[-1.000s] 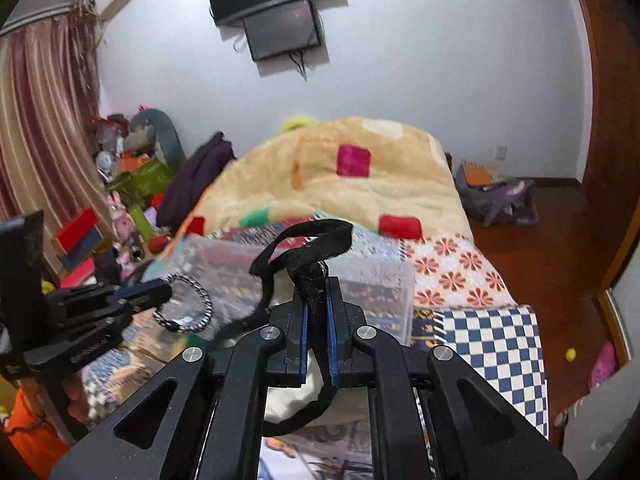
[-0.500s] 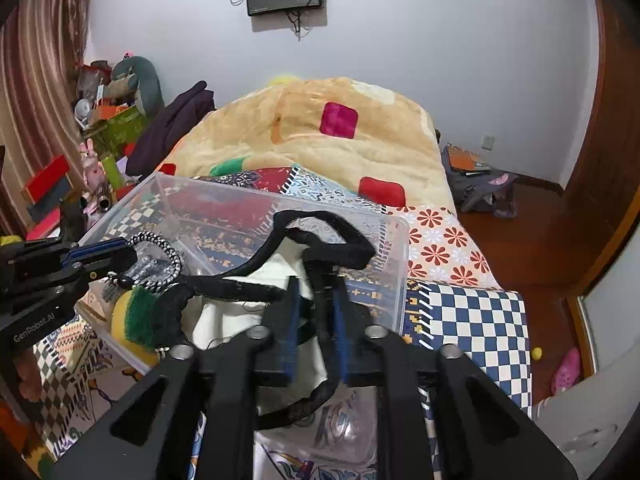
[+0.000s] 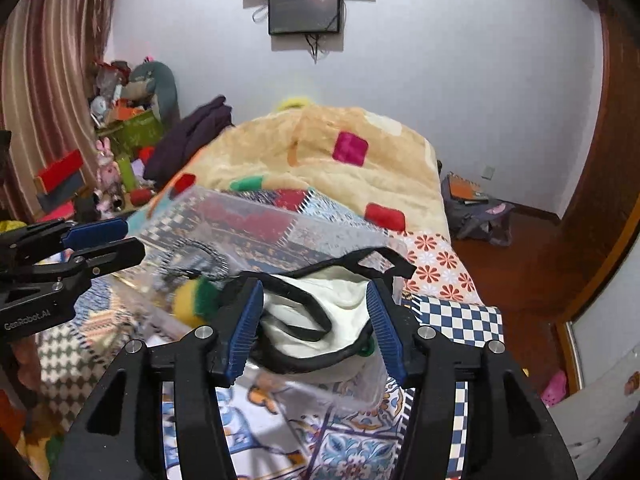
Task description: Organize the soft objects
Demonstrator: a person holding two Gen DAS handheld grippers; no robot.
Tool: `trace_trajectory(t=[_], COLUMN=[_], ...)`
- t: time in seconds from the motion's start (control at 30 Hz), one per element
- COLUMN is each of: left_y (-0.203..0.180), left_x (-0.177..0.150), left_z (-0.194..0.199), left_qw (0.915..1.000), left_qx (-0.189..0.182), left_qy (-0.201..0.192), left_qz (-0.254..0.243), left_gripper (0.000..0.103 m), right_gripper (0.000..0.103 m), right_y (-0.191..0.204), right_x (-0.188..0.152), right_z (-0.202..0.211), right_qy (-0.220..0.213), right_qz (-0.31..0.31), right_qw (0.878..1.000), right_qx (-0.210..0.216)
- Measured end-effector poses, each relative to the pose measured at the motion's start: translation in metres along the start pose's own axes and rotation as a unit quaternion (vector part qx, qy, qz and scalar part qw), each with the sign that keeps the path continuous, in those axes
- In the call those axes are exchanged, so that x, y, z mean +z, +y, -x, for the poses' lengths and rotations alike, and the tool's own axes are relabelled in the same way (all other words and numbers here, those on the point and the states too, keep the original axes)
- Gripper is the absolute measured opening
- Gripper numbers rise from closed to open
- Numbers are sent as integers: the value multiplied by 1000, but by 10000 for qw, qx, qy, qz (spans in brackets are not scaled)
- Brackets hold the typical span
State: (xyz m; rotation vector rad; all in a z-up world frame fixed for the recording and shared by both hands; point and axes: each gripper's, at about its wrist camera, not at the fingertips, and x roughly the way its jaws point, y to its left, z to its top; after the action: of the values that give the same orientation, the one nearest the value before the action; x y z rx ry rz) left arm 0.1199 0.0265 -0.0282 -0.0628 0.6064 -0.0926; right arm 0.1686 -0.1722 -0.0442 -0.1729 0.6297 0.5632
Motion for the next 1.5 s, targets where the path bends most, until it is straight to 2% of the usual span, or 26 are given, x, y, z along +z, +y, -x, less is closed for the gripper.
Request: trace_trajectory(t=[0.07,0.2,0.3,0.37,0.5,0.6,0.67,0.73,1.5], left_y=[-3,-9,-15,-18,-22,-27,-30,-32,-32], left_x=[2,5,4,4,4,3,2,1,-3], left_z=[14,41,61,73,90,100,107,112,115], left_qw=[9999,9989,9975,9963,9943,9928,9913,9906,9907], left_qx=[-16,-31,17,31,45,103,169,179,190], left_qy=[-146,-452,-704,-859,-1058,-1193,-1301,-1352,-1346], left_qz=[27,78,66,70,104,53,39,23,43], left_gripper=[43,49,54,62,77,88,95,98,100], right_gripper=[52,64,65,66,85,90,97,102,103], right_y=[1,11,17,19,25,28,28,28,27], right_x=[2,5,6,6,6,4,3,1,-9], right_z=[13,38,56,68,88,96,99,101,110], right_qy=[-150,-475,-752,-918,-1285,-1472,-1547,-1630,-1667], right_qz=[-43,-53,-52,-74,-113,-109,-151,-179,-228], right_qw=[9998,9986,9966,9949,9905,9882,9871,9859,9852], right_qx=[125,241,332,407,478,406,390,333,331])
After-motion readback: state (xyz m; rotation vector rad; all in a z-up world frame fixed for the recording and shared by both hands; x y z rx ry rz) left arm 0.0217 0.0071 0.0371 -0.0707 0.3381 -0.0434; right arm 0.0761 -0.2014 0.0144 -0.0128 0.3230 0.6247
